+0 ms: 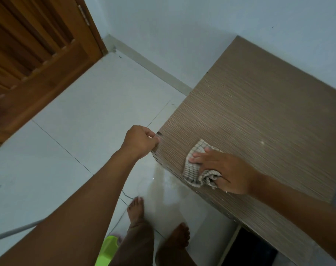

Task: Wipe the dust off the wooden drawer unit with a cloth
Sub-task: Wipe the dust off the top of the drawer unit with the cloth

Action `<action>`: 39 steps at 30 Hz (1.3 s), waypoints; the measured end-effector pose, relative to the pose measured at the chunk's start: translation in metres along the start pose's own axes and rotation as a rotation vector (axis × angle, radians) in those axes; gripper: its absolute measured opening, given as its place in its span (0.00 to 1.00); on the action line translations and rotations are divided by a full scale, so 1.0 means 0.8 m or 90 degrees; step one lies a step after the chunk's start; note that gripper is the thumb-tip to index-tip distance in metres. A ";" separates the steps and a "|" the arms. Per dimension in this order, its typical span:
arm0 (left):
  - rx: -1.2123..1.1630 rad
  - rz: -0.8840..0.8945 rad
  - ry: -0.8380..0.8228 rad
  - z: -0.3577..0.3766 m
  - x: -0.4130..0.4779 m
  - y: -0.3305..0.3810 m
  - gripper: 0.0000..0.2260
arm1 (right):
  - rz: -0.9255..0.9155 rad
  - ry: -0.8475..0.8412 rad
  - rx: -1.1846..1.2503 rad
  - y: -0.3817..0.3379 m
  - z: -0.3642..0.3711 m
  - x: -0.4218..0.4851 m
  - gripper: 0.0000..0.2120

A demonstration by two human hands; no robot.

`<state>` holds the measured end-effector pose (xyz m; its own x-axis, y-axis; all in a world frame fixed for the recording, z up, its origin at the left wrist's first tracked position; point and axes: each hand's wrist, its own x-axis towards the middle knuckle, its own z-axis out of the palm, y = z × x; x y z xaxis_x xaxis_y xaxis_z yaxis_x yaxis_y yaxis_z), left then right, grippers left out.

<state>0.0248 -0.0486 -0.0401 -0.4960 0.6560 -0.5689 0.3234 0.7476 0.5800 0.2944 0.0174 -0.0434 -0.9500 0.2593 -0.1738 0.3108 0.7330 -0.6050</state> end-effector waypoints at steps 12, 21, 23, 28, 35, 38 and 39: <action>0.027 -0.010 -0.011 0.000 -0.004 0.015 0.09 | 0.195 0.213 0.259 -0.007 -0.057 -0.026 0.16; 0.036 -0.016 -0.029 -0.003 0.003 0.016 0.10 | 0.455 0.318 0.009 0.026 -0.086 0.049 0.10; 0.036 -0.013 -0.034 -0.004 0.005 0.015 0.10 | 0.464 0.255 0.042 0.034 -0.063 0.047 0.16; 0.095 0.015 -0.036 -0.004 0.003 0.018 0.09 | 0.336 0.244 0.015 0.020 -0.020 0.005 0.23; 0.305 0.259 0.016 0.035 -0.035 0.027 0.22 | 0.288 0.220 0.053 -0.035 0.050 -0.062 0.23; 0.428 0.335 -0.025 0.061 -0.046 0.030 0.27 | 0.298 0.275 0.058 -0.054 0.062 -0.080 0.20; 0.452 0.332 -0.046 0.065 -0.044 0.032 0.28 | 0.331 0.332 0.107 -0.063 0.057 -0.082 0.20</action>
<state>0.0924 -0.0470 -0.0354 -0.1013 0.9186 -0.3819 0.9303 0.2235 0.2910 0.3399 -0.0650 -0.0367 -0.5326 0.8399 -0.1045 0.6670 0.3406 -0.6626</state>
